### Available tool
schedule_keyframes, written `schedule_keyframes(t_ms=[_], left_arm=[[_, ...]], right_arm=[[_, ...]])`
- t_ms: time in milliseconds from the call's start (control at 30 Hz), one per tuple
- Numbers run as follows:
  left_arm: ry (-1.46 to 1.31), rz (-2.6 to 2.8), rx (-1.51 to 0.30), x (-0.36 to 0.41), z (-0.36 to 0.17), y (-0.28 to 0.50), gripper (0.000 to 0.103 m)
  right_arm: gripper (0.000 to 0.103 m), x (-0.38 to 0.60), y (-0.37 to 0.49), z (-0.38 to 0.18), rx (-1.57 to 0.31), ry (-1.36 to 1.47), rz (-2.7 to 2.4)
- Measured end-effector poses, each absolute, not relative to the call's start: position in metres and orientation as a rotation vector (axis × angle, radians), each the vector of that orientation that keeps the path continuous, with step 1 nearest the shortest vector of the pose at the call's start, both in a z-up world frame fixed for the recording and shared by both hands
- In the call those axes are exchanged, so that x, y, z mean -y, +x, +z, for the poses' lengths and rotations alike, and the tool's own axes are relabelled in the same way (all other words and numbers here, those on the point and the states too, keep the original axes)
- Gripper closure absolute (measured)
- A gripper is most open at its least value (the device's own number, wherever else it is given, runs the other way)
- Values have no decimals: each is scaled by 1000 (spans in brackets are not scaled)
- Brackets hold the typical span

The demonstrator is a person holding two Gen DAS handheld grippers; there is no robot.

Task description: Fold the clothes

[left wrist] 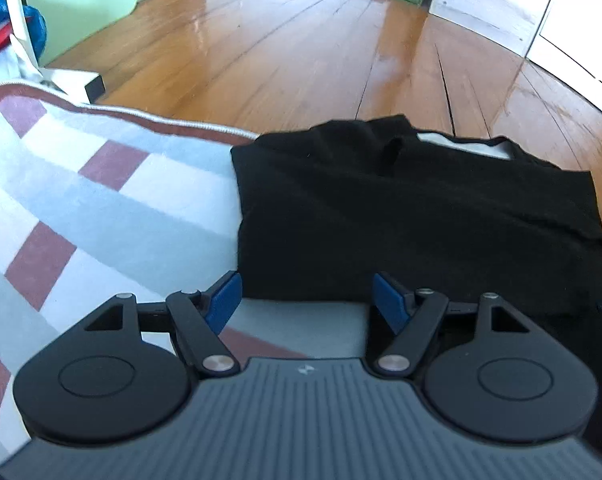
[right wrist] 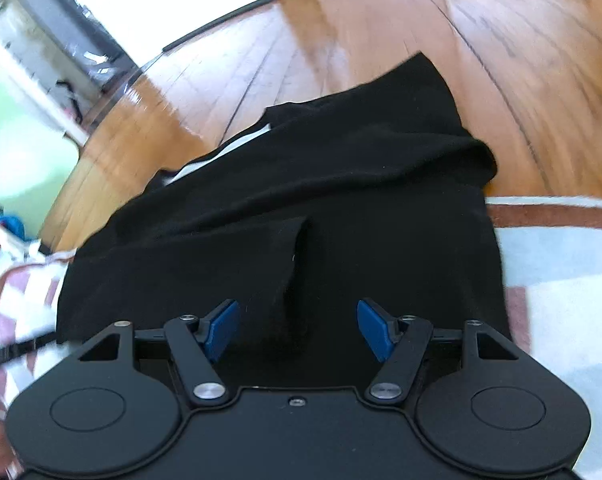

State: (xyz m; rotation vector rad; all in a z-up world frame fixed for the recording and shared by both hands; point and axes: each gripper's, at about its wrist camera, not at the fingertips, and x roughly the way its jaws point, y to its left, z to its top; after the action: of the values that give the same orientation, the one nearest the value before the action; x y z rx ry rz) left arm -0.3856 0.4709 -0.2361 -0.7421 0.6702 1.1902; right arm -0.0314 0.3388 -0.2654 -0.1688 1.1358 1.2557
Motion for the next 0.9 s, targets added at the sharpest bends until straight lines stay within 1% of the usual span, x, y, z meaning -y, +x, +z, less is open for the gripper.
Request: schedule_keyframes(t_ms=[67, 133, 167, 200, 233, 300, 400, 533, 600, 633, 667, 733, 833, 900], left_arm=[[-755, 1165, -664, -472, -241, -390, 31], [-753, 1162, -663, -475, -246, -386, 31], [-754, 1169, -662, -479, -249, -381, 31], [-763, 1171, -645, -481, -250, -381, 32], [-774, 1171, -620, -482, -250, -383, 32], [-788, 1194, -573, -484, -245, -389, 31], [-779, 1223, -544, -489, -234, -391, 31], [-731, 1231, -510, -494, -221, -385, 31], [-714, 1229, -509, -496, -218, -377, 31], [-714, 1224, -518, -497, -219, -372, 31], [-708, 1217, -535, -499, -221, -366, 30], [-654, 1206, -609, -502, -231, -348, 29], [-645, 1193, -672, -509, -242, -334, 29], [-664, 1179, -686, -514, -247, -331, 28]], right_arm=[[30, -350, -35, -274, -1122, -139, 1292], [30, -359, -45, -278, -1048, -136, 1317], [34, -363, -51, -279, -1003, -142, 1325], [69, -368, -60, -279, -938, -181, 1328], [98, -376, -70, -275, -875, -248, 1341], [98, -385, -83, -256, -745, -323, 1363], [98, -386, -87, -204, -551, -310, 1382], [98, -384, -62, -139, -407, -224, 1352], [97, -387, -45, -124, -358, -238, 1328], [97, -393, -34, -127, -355, -277, 1324], [97, -401, -20, -138, -392, -333, 1307], [98, -416, 8, -173, -516, -400, 1249], [98, -421, 41, -222, -623, -442, 1171], [99, -413, 50, -235, -648, -429, 1176]])
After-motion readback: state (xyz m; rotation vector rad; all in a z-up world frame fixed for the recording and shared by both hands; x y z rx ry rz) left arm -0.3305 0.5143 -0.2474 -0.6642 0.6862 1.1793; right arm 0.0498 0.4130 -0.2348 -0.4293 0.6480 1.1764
